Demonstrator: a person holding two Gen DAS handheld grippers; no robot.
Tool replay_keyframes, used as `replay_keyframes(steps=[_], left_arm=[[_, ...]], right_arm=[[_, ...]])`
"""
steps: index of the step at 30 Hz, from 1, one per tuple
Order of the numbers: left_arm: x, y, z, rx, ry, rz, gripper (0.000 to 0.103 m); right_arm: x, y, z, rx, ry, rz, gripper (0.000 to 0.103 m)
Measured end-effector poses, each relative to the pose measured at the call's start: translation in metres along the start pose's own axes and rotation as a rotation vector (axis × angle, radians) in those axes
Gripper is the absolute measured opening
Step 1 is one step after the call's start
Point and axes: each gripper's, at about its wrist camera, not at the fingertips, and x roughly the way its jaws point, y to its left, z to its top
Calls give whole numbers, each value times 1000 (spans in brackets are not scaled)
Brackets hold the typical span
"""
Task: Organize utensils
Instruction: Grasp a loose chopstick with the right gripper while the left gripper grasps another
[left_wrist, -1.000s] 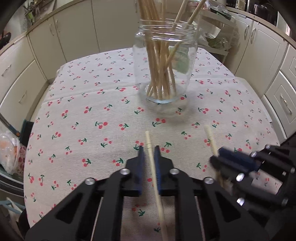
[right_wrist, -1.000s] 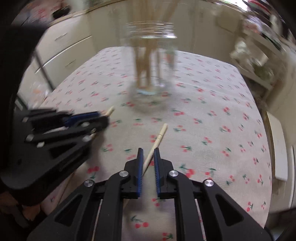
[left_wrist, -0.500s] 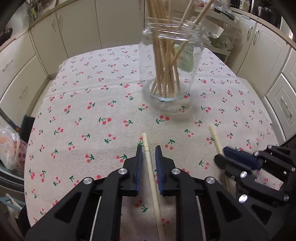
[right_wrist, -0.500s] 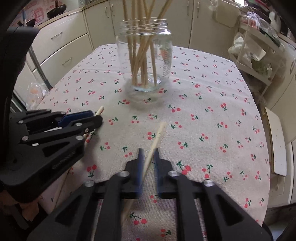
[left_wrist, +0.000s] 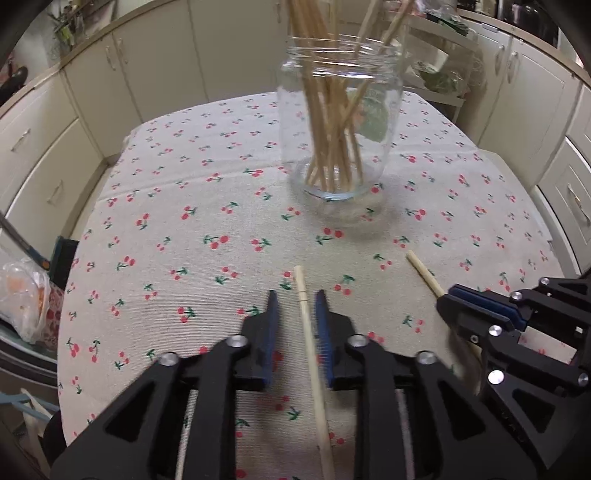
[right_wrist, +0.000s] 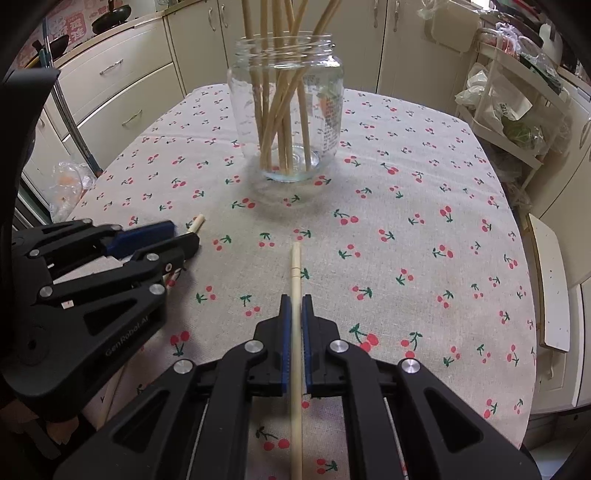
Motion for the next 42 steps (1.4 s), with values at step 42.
replay_keyframes(steps=[42], left_arm=[[-2,-6,-6,18,-29,11,43]], right_arm=[[1,8,0,-85,-13,-43,7]])
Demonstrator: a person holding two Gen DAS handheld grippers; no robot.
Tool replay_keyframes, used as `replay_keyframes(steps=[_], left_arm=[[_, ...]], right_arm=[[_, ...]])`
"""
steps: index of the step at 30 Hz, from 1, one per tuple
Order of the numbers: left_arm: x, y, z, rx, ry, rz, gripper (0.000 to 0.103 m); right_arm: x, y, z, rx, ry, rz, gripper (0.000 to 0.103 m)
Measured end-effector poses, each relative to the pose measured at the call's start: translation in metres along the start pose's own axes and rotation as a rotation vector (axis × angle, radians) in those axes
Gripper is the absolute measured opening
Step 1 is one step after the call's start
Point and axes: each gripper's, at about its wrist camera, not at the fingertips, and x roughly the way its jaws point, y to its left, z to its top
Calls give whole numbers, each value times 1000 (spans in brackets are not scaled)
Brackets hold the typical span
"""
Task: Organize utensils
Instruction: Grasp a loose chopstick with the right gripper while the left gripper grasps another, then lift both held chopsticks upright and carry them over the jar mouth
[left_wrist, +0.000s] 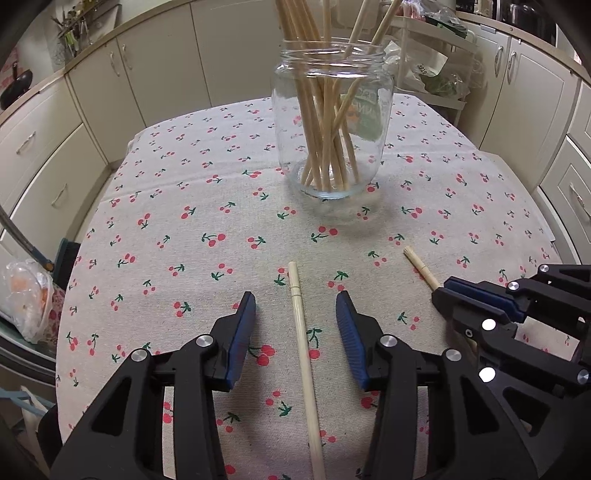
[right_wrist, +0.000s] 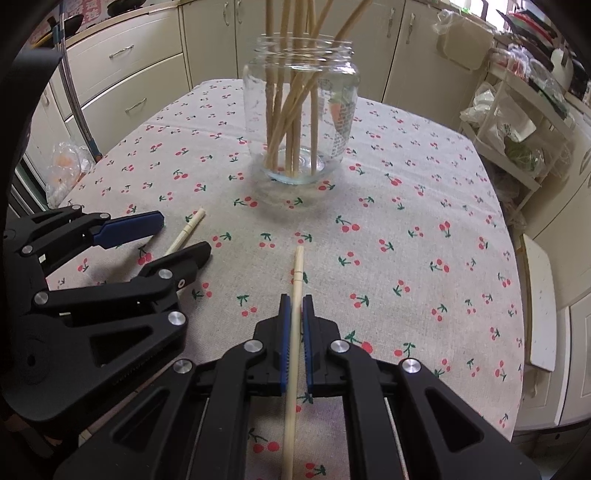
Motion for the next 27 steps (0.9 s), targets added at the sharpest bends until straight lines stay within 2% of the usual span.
replay_keyframes(steps=[1,2,4,8,13,16,21,27], left_arm=[[0,-1,0,4,-4,-7,35],[0,-2,0,14,-4,-39,21],[0,-7,2,40,-1,-53,5],[-9,-11,4,59,-31,-66,5],[-34,1,13,7,-113,-104,5],[-58,18,28,-61,-202,-170,5],[-97,48,56,-157,-373,-261,5],[-129,63,90,-221,-550,-304,5]], right_arm=[[0,2,0,-9,-8,-9,7],[0,4,-1,-20,-14,-16,6],[-1,3,-2,-14,-19,-7,6],[-7,-18,-4,139,-42,108,6],[-32,-37,-5,290,-163,204,6],[-52,-50,-1,375,-268,266,6],[-85,-63,17,457,-430,297,6],[-116,-68,41,475,-594,302,6]])
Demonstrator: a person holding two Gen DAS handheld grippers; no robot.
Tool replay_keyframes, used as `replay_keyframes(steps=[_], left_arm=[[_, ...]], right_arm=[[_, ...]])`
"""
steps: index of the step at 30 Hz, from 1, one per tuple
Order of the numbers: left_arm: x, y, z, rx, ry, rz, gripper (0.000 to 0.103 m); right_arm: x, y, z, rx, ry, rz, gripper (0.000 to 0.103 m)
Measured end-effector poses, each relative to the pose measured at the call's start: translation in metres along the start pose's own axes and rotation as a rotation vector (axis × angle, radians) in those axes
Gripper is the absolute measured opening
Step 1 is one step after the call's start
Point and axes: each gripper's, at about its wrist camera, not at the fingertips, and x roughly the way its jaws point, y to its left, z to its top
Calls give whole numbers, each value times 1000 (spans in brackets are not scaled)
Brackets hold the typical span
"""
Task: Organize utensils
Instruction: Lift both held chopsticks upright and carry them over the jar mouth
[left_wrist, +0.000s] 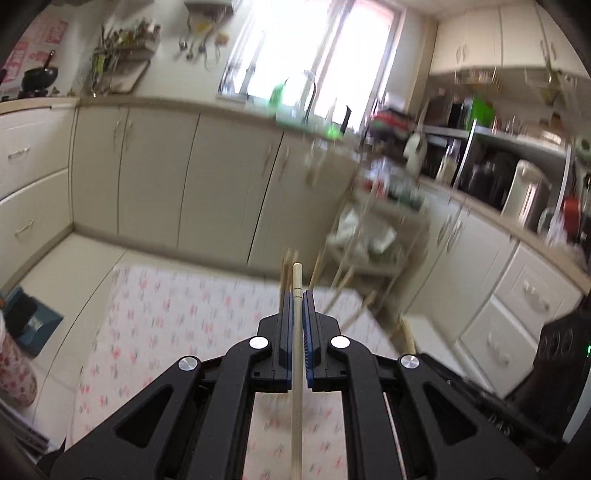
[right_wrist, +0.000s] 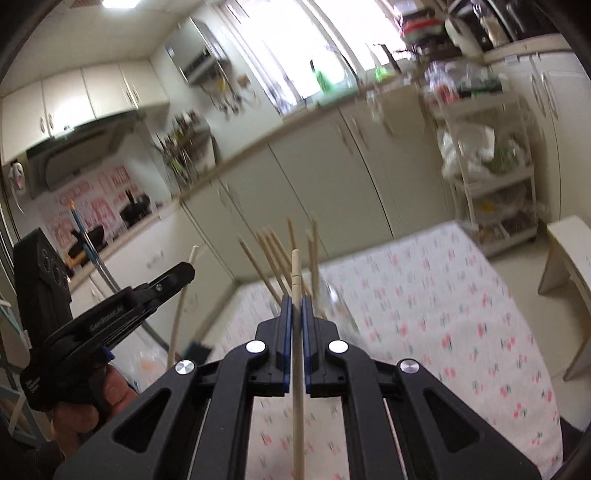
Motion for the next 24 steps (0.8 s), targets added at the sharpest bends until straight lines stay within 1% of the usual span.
replay_keyframes(steps=[2,5,8,10,15,20,24], left_arm=[[-1,-2,13,-11,-61,-9,5],[-1,-2,30,-41,-147,-17,5],[6,-2,44,-72,-203,-13,5],[15,-1,52,-92,-237,-4,5],[38,4,60,-143,-288,19,5],[58,9,61,-188,-343,61,5],[68,8,58,-198,-388,89,5]], right_arm=[[-2,8,11,-12,-53,-1,6],[-4,12,22,-16,-100,1,6],[-7,15,29,-28,-134,1,6],[-8,15,30,-31,-143,1,6],[-3,6,30,-38,-148,-5,6],[7,-9,30,-22,-144,-9,6],[16,-17,30,-20,-142,-8,6]])
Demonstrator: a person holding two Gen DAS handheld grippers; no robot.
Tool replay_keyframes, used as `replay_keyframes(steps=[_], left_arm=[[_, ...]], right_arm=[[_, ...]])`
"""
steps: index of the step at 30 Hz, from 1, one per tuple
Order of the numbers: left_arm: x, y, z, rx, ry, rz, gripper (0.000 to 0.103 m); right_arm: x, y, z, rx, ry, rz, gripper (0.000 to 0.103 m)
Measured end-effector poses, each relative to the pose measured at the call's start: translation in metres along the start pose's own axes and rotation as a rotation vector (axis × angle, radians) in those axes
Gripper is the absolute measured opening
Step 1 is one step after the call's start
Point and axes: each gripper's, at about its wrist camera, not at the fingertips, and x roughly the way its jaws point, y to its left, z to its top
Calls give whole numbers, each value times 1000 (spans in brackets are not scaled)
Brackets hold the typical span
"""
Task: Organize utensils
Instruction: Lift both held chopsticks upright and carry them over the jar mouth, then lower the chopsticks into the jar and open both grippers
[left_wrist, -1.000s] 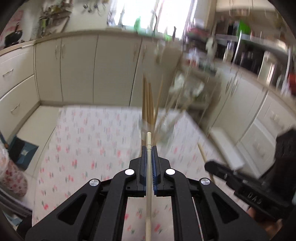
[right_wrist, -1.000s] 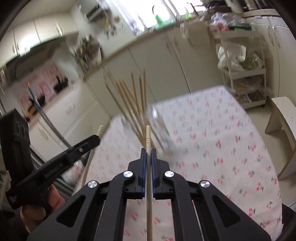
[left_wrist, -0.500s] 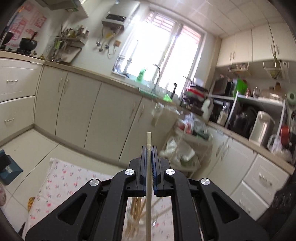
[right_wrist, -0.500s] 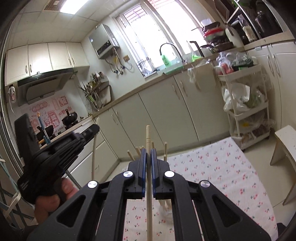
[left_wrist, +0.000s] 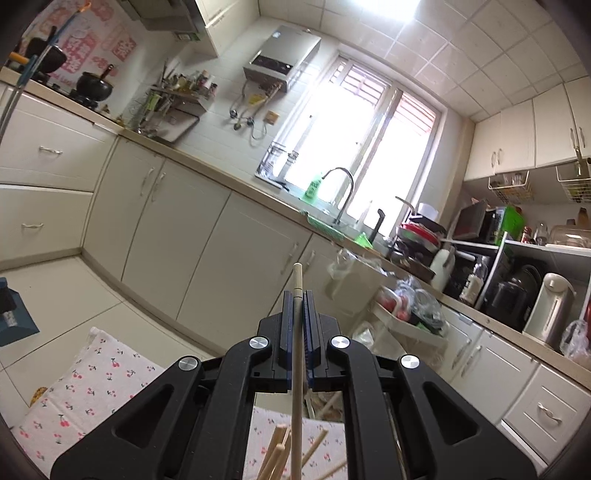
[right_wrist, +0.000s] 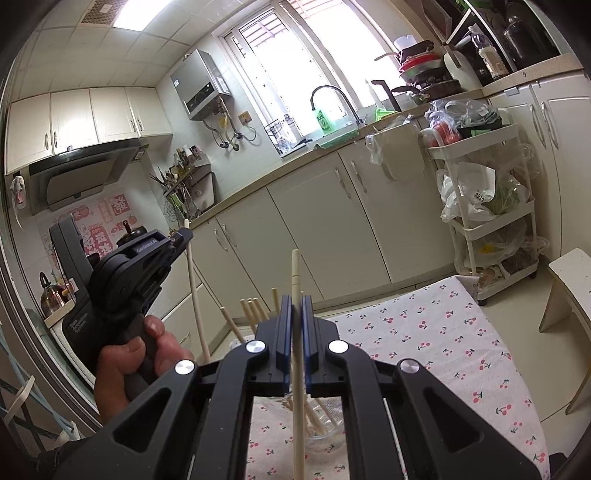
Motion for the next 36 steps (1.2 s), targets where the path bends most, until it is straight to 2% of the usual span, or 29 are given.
replay_keyframes(steps=[10,22,28,30,32,34,36], left_arm=[[17,-5,-22,39,-53,21,5],[-3,-9,-34,98,-6,-13,5],[-25,5,-24,98,25,18,7],[-30,9,-26,113,54,46,14],[-35,15,-28,125,77,75,37],[-42,23,-33,135,101,112,51],[-48,32,-39,145,132,132,56]], right_arm=[[12,-14,-8,21,5,7,6],[11,-20,-11,42,-4,3,6],[12,-3,-6,24,-22,31,6],[14,8,-1,13,-42,49,6],[18,17,5,0,-63,63,6],[24,25,10,-5,-82,78,6],[31,33,16,-11,-109,91,6]])
